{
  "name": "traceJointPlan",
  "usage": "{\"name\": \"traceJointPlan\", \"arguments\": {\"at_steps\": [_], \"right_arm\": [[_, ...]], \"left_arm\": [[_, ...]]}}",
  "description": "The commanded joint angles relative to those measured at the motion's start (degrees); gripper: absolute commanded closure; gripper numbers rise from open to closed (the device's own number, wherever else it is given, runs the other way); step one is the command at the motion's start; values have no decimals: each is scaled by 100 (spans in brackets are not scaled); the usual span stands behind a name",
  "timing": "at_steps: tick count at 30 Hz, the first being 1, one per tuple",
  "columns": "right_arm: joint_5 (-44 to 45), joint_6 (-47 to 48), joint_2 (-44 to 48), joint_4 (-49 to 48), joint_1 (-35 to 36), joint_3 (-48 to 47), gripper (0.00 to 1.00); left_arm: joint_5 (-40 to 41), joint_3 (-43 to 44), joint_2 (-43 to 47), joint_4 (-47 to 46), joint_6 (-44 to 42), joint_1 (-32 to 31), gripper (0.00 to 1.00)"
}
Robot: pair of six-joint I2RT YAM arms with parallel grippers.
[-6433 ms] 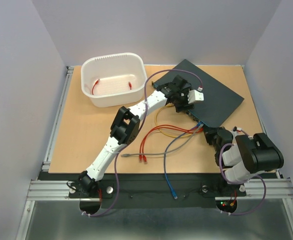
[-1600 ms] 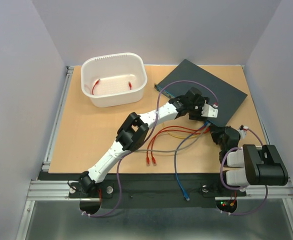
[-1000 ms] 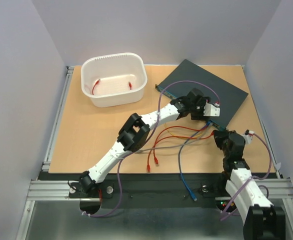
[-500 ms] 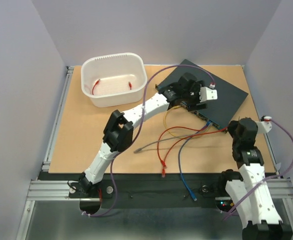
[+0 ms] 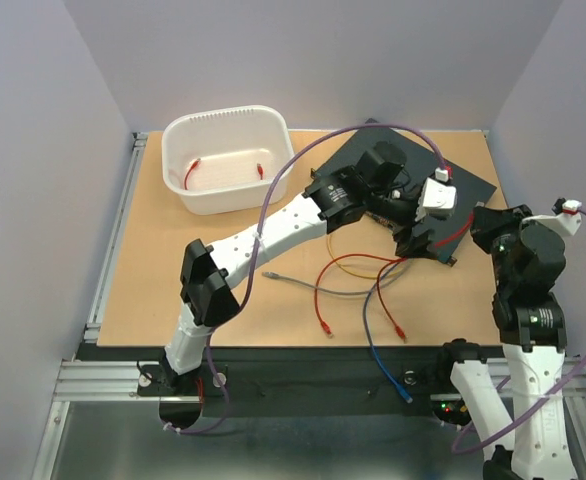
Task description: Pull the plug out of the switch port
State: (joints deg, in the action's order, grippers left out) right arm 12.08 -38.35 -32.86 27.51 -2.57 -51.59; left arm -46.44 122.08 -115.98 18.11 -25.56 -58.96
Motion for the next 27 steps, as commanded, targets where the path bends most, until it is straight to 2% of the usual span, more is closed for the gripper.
{"name": "traceJointPlan", "arguments": {"at_steps": [1, 7, 9, 11, 12, 13, 16, 17, 18, 19, 20, 21, 24, 27], "right_arm": [[-258, 56, 148, 0, 11, -395, 100], [-311, -85, 377, 0, 11, -474, 99], [-302, -103, 447, 0, 11, -439, 100], [-329, -120, 517, 0, 11, -422, 100], [-337, -129, 535, 0, 11, -430, 100], [-346, -138, 544, 0, 11, -431, 100], [-329, -147, 562, 9, 11, -431, 100], [-303, -147, 570, 0, 11, -439, 93], [-294, -138, 579, 0, 11, -448, 75], [-294, -120, 588, 0, 19, -465, 52], [-311, -94, 597, 0, 11, -483, 35], [-311, -85, 605, 0, 11, -509, 0], [-443, -41, 597, 0, 11, -597, 0], [-592, -41, 570, -9, 11, -554, 0]], "left_arm": [[-262, -289, 313, 544, -282, -97, 4], [836, -1133, 436, -139, 33, -177, 8], [978, -1248, 515, -307, 139, -177, 26], [1048, -1275, 542, -343, 227, -177, 47], [1049, -1257, 577, -317, 227, -177, 83], [1101, -1257, 603, -282, 227, -177, 100], [1312, -1205, 787, -194, 332, -169, 100], [1452, -1065, 901, -141, 420, -169, 100], [1505, -959, 963, -97, 473, -142, 100], [1567, -819, 1025, -97, 551, -64, 100], [1672, -513, 1086, -80, 639, 15, 100], [1708, -319, 1165, -79, 771, 94, 100], [2102, 595, 1245, -36, 842, 542, 100], [2621, 1265, 1323, -149, 746, 1367, 100]]}}
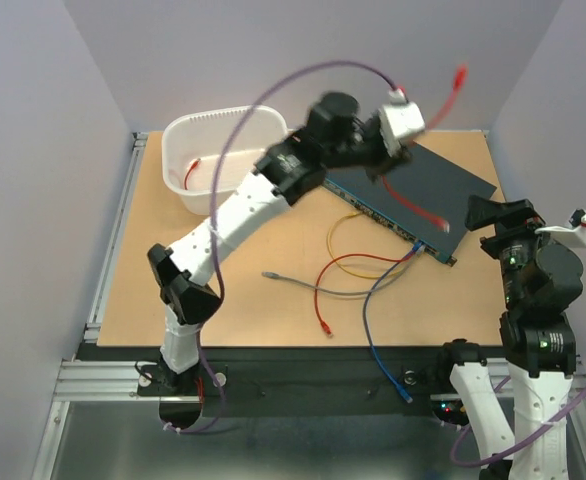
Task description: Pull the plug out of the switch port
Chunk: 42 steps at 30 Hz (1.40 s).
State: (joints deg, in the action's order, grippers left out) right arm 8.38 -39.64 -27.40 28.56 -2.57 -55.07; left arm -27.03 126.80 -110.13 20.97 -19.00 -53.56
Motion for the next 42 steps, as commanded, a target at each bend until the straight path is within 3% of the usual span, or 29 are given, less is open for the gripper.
{"name": "traceJointPlan", "arguments": {"at_steps": [1, 5, 9, 13, 17, 22, 28, 29, 30, 31, 32, 39, 42], "right_arm": [[-240, 96, 24, -113, 11, -119, 0], [-381, 79, -2, -131, 11, 162, 0], [-487, 44, -55, -201, 19, 443, 0], [-583, -44, -64, -333, 11, 734, 0], [-636, -202, -151, -456, 11, 1085, 0], [-645, -229, -283, -482, 11, 1340, 0], [-610, -246, -319, -614, 11, 1534, 0], [-645, -246, -319, -623, 19, 1586, 0], [-654, -246, -319, -641, 20, 1604, 0], [-662, -238, -319, -641, 11, 1613, 0], [-662, -237, -319, -641, 11, 1622, 0], [-812, -290, -713, -684, 19, 1833, 0], [-812, -378, -802, -824, 11, 2052, 0]], "left_arm": [[768, 828, 782, -540, 46, 1091, 100], [1252, 33, 1089, -1461, -463, 2792, 100], [1113, -384, 793, -1807, -815, 4068, 100], [883, -735, 159, -1737, -1087, 4722, 100], [735, -2058, -88, -1824, -1457, 4864, 100], [41, -3606, 254, -2201, -1396, 4855, 100], [311, -3733, 44, -2282, -1395, 4846, 100], [382, -3611, -8, -2169, -1474, 4846, 96], [417, -3514, -113, -2107, -1509, 4846, 60], [417, -3409, -140, -1949, -1518, 4846, 14], [417, -3330, -123, -1852, -1536, 4846, 1], [812, -2425, 710, -1667, -1264, 4811, 1], [945, -1776, 957, -1003, -1333, 4697, 1]]}}
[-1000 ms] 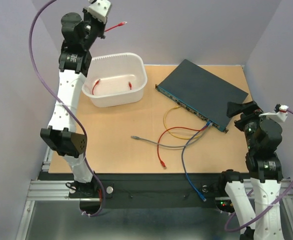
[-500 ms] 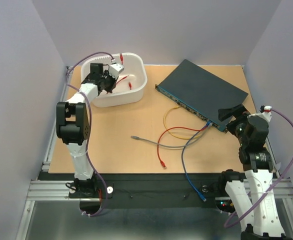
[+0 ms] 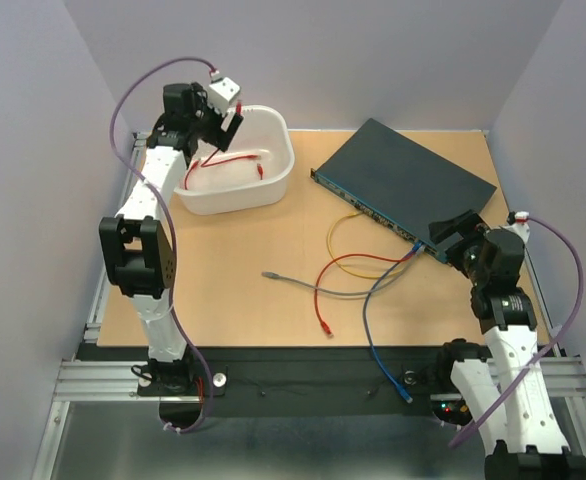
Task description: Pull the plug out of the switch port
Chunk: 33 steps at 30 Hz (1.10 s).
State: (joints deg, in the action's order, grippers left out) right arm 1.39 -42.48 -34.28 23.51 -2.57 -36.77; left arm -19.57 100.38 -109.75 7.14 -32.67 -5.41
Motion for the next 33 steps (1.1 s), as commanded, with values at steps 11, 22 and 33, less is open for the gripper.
{"name": "traceJointPlan", "arguments": {"at_steps": [11, 22, 33], "right_arm": [[-288, -744, -798, -1735, 11, 1409, 3], [-26, -709, -677, -1955, 2, 1858, 15], [98, -665, -1247, -2034, -7, 1648, 18]], "left_arm": [[-55, 351, 1072, 877, 295, -2366, 1], [-1036, 1011, -573, 1931, -81, -4398, 14], [-1014, 1281, -1144, 2283, -258, -4416, 14]]}}
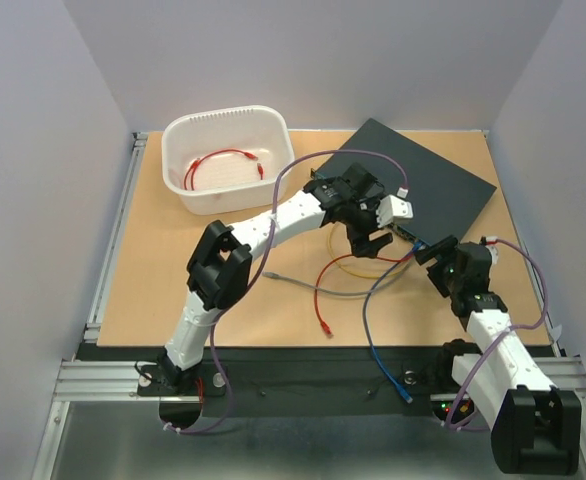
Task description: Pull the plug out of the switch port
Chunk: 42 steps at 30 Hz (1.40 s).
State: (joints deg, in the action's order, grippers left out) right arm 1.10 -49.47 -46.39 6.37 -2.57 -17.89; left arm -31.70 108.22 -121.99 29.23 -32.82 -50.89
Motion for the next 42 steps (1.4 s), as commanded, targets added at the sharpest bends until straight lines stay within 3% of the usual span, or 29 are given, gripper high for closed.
{"name": "traceJointPlan", "arguments": {"at_steps": [1, 5, 9, 13, 18, 26, 42], "right_arm": [[110, 26, -28, -321, -7, -372, 18], [-171, 60, -124, -329, -7, -610, 18], [-444, 78, -388, -461, -16, -637, 18], [-576, 140, -415, -767, -24, -584, 18], [-191, 254, 33, -866, -24, -338, 19], [-66, 52, -98, -892, -24, -118, 22], [373, -54, -924, -1270, -60, -294, 41]], "left_arm": [[269, 707, -95, 117, -251, 158, 14], [462, 1832, -606, -117, 170, 440, 12], [1481, 1448, -676, -1620, 530, 440, 10], [1895, 1728, -1036, -1895, 741, 449, 10], [2044, 1859, -1291, -2281, 628, 440, 10], [2045, 2291, -1652, -2615, 689, 449, 10], [1905, 2379, -2091, -2888, 662, 607, 10]]}}
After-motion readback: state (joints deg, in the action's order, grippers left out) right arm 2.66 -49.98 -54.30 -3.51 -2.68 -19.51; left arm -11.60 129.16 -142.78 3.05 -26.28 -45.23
